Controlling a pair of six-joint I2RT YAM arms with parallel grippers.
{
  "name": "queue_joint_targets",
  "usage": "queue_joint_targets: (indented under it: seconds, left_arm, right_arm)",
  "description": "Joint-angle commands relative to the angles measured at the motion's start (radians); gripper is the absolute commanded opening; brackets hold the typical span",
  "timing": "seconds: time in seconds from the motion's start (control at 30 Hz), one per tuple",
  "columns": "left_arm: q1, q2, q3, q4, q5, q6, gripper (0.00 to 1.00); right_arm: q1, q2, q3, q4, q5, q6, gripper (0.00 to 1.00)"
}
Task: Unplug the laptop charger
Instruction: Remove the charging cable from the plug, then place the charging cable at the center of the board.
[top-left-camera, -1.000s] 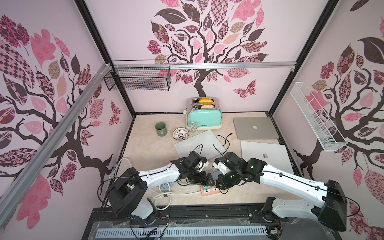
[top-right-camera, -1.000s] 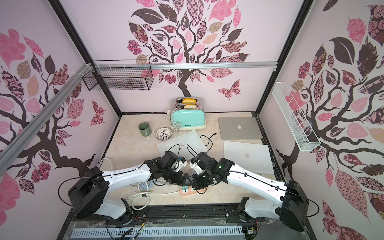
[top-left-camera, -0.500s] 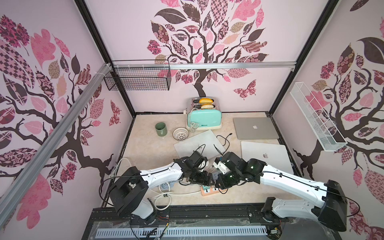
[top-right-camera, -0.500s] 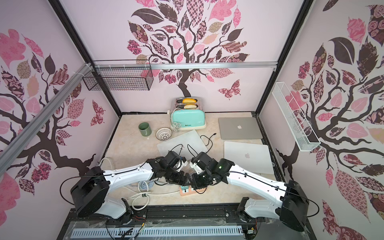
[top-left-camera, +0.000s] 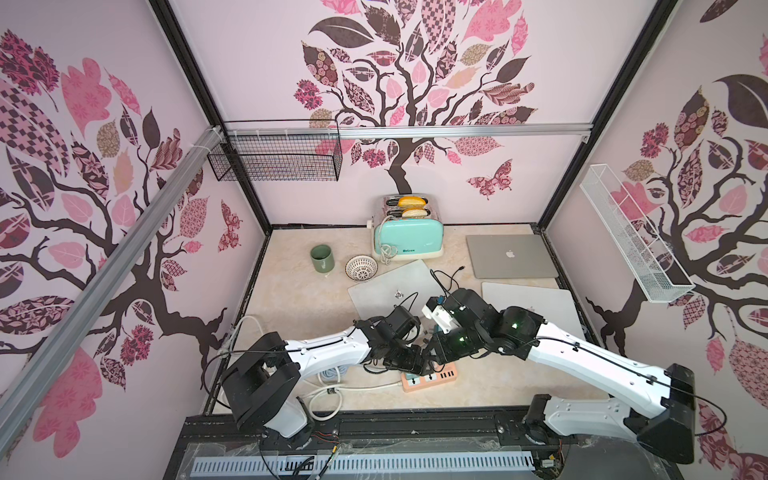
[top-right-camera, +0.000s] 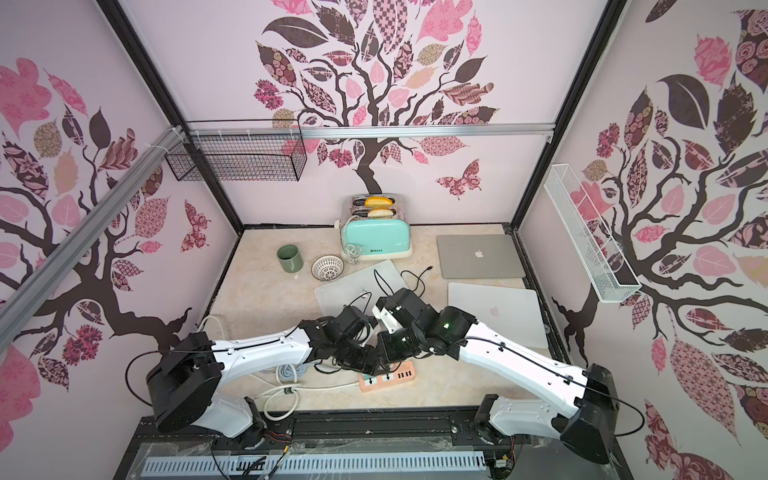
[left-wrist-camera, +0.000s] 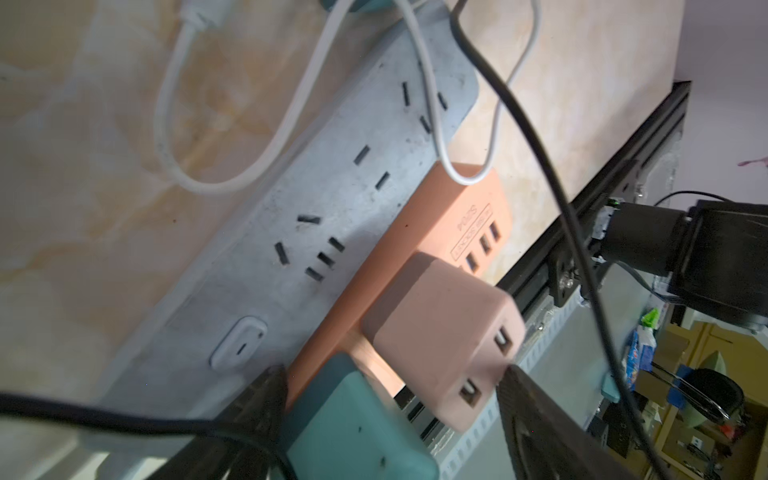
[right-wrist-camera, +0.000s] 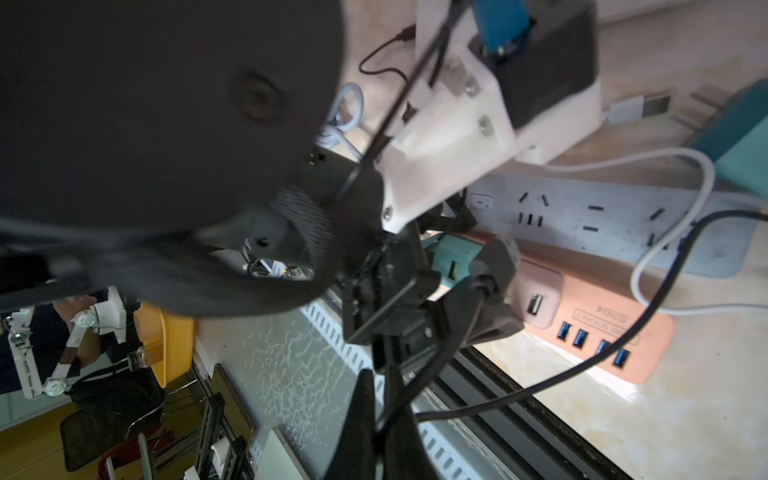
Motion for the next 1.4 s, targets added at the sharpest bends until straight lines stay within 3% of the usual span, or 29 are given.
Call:
queue_joint_targets:
  seconds: [0.0, 0.13, 0.27, 0.47, 0.63, 0.77, 0.9, 1.03, 1.17, 1.37]
  left_arm:
    - [0.008, 0.056, -0.054, -0.129, -0.164, -0.033, 0.83]
    - [0.008, 0.017, -0.046, -0.120, -0.148, -0.092, 0.83]
    - [0.006, -0.054, -0.039, -0.050, -0.121, -0.167, 0.83]
    - [0.006, -0.073, 0.026, -0.115, -0.125, -0.141, 0.90]
    - [0.006, -0.080, 0.049, -0.111, -0.076, -0.118, 0.95]
    - [0.006, -0.125, 0.072, -0.153, -0.038, -0.094, 0.98]
    - [0.007, -0.180, 0.053, -0.233, -0.077, -0.080, 0.98]
    - [0.007, -0.251, -0.004, -0.243, -0.087, -0.093, 0.98]
    - [0.010, -0.327, -0.051, -0.249, -0.112, -0.115, 0.97]
    - [0.015, -0.399, -0.112, -0.237, -0.120, -0.131, 0.95]
  right_arm:
    - [0.001, -0.025, 0.048, -0.082, 0.071, -0.029, 0.00]
    - [-0.033, -0.072, 0.017, -0.144, 0.125, 0.010, 0.00]
    - [-0.168, -0.107, -0.012, -0.202, 0.086, 0.024, 0.00]
    - [-0.319, -0.051, -0.056, -0.179, 0.052, -0.064, 0.01]
    - [-0.319, 0.075, -0.002, -0.190, 0.114, -0.155, 0.11]
    - [-0.339, 0.164, 0.042, -0.220, 0.138, -0.167, 0.12]
    - [-0.369, 0.212, 0.041, -0.233, 0.152, -0.165, 0.12]
    - [-0.378, 0.182, 0.061, -0.248, 0.148, -0.164, 0.22]
    - [-0.375, 0.138, 0.059, -0.222, 0.023, -0.155, 0.35]
    - [-0.273, 0.122, 0.051, -0.197, -0.020, -0.102, 0.39]
